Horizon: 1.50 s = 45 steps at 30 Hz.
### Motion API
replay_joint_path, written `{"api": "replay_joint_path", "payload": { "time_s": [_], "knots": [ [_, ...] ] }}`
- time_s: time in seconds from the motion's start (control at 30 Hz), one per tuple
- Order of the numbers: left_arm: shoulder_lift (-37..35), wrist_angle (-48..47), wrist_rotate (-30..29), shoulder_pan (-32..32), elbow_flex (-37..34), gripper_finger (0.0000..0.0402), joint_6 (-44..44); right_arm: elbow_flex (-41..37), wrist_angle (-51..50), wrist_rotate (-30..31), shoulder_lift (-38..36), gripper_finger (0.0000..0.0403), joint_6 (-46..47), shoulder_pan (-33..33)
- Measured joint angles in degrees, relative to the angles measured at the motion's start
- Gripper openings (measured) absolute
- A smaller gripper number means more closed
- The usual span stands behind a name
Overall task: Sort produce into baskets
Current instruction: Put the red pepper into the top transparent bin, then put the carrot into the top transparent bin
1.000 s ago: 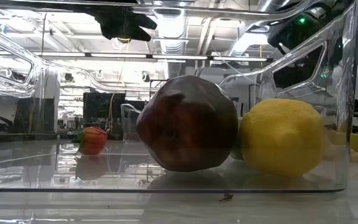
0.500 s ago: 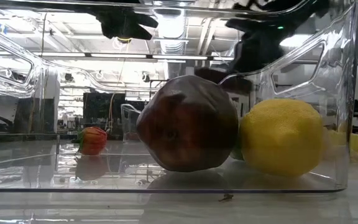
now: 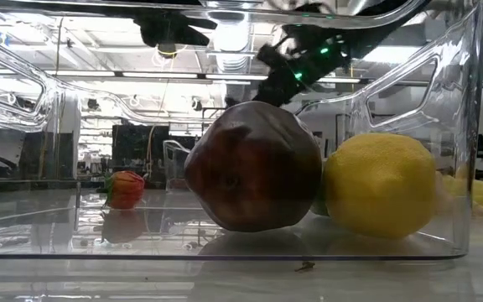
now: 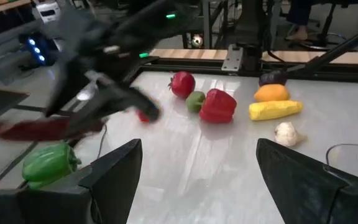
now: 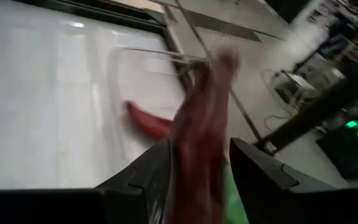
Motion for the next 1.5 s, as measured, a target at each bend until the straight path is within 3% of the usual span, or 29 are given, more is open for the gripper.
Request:
{"api": "replay_joint_path", "payload": {
  "time_s": [0.17,0.37,0.83,1.17,1.33,1.5],
  "knots": [
    [0.0,-0.6,-0.1,0.0,0.0,0.0304,0.9,10.0,-10.6,-1.5,5.3,0.0217,-1.3,-2.8],
    [-1.1,-2.2,-0.7,0.1,0.0,0.0304,2.2,15.9,-21.3,-3.9,4.8,0.0265,0.1,-4.2],
    [-1.7,-5.9,-1.1,-0.2,0.0,0.0304,-2.9,8.1,-35.0,-4.6,-10.4,0.0272,-2.8,-8.3],
    [-1.7,-5.5,-0.6,-0.2,0.0,0.0304,-3.3,2.2,-48.6,-6.0,-9.8,0.0276,-10.1,-16.7],
    [-1.7,-5.7,-0.9,-0.1,0.0,0.0304,-2.3,2.2,-52.0,-6.0,-6.9,0.0317,-11.6,-17.7],
    [-1.7,-6.4,-1.1,0.0,0.0,0.0304,-2.3,2.2,-52.9,-2.0,-3.2,0.0375,-12.8,-16.7]
  ]
}}
